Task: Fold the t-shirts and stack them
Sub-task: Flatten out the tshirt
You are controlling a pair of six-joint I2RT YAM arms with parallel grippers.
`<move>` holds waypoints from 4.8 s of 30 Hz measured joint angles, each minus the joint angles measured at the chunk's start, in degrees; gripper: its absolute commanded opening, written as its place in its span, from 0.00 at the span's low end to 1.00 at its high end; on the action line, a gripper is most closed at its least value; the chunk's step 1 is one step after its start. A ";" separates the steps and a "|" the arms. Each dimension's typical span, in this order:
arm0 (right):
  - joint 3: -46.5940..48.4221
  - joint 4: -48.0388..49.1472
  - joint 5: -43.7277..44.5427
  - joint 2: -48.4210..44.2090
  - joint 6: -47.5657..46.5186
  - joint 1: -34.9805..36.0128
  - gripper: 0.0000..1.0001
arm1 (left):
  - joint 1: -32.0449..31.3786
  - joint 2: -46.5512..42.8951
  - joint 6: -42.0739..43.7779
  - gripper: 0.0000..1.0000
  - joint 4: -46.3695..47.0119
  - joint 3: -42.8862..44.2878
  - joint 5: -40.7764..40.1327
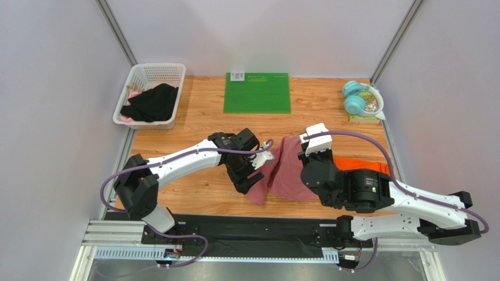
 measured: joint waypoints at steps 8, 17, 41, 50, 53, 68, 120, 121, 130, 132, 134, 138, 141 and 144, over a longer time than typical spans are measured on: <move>-1.05 -1.07 -0.07 1.64 1.60 -0.24 0.00 | -0.68 6.01 -4.74 0.78 2.23 0.24 2.36; -1.51 -1.31 -0.33 1.22 2.58 -0.70 0.00 | -3.74 13.05 -6.56 0.73 3.06 4.55 4.52; -1.60 -0.96 -1.77 -2.25 -0.70 -5.53 0.00 | 10.60 5.22 -0.37 0.00 -7.15 23.91 0.42; 9.18 -7.43 -1.97 -5.49 2.45 -5.62 0.00 | 14.49 -17.68 7.67 0.00 -18.64 33.62 -7.61; 13.27 -13.05 -3.87 -6.10 6.99 -5.62 0.00 | 14.51 -21.40 9.92 0.00 -22.12 33.68 -8.09; 10.45 -25.77 -12.15 -6.64 28.39 -5.62 0.00 | 14.49 -31.36 16.24 0.16 -24.94 10.14 -5.90; -7.43 0.37 -52.52 21.35 12.31 -60.35 0.53 | 12.96 -9.03 15.52 0.96 -9.40 -8.59 -8.92; -8.17 0.04 -52.30 21.35 12.87 -60.37 0.53 | 13.49 -8.96 15.52 0.96 -8.98 -8.59 -9.09; -17.05 -1.57 -52.17 21.29 19.04 -60.37 0.52 | 19.63 -7.54 16.11 0.95 -5.40 -8.39 -10.14; -18.97 -1.73 -52.59 20.94 20.52 -60.37 0.51 | 20.76 -7.54 16.15 0.95 -5.35 -8.11 -10.10; -20.76 -1.84 -52.74 20.37 22.14 -60.37 0.51 | 21.40 -7.54 16.13 0.94 -5.14 -8.04 -9.88; -23.37 -1.95 -52.81 19.87 24.72 -60.37 0.51 | 21.38 -7.45 16.09 0.94 -5.11 -8.04 -8.07; -24.02 -1.62 -52.78 20.61 25.88 -60.37 0.50 | 21.35 -6.71 16.04 0.93 -5.05 -8.07 -7.04; -24.02 -0.50 -52.57 22.27 26.08 -60.37 0.50 | 21.35 -5.73 15.98 0.93 -4.83 -8.09 -6.62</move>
